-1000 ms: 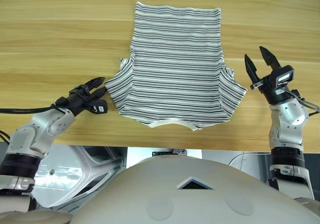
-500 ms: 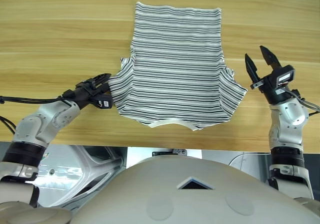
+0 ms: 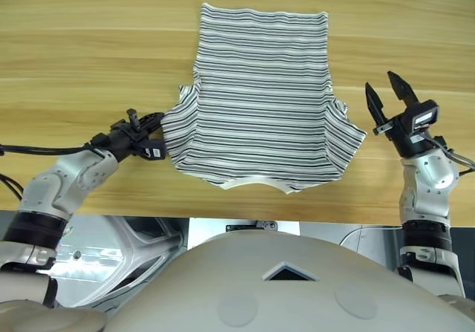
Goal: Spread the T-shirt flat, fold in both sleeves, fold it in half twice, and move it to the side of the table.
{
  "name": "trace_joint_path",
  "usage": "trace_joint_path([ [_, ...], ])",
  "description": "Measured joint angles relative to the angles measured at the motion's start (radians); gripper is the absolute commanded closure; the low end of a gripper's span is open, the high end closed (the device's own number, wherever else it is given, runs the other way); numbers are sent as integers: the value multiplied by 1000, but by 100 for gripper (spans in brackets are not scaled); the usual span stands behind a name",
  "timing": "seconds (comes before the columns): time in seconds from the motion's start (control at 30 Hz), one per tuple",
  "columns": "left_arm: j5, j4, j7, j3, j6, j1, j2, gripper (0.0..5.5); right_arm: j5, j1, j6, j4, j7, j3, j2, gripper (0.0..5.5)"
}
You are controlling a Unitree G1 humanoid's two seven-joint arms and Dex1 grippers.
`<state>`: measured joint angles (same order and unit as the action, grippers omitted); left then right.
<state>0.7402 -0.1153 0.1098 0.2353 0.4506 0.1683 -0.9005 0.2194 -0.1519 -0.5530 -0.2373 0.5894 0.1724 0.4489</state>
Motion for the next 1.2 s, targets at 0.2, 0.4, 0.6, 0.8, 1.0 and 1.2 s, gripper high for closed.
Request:
trace_joint_path([
  [0.2,-81,55,-38,-56,-19,69,61,549,-1,-1,-7,-12,1,-1,-4,343],
  [0.4,-96,81,-35,-19,15,50,114,549,-2,-1,-20,-37,4,-3,-8,343],
  [0.6,-64,144,-35,54,55,44,181,549,-4,1,-28,-75,13,-18,-10,343],
  [0.8,-55,120,-20,105,94,-2,201,549,-4,2,-41,-85,13,-26,-16,343],
  [1.0,-57,75,-9,132,110,-33,201,493,-5,3,-43,-85,13,-28,-17,343],
  [1.2,-77,47,29,153,122,-45,192,437,-5,4,-43,-84,12,-27,-17,343],
])
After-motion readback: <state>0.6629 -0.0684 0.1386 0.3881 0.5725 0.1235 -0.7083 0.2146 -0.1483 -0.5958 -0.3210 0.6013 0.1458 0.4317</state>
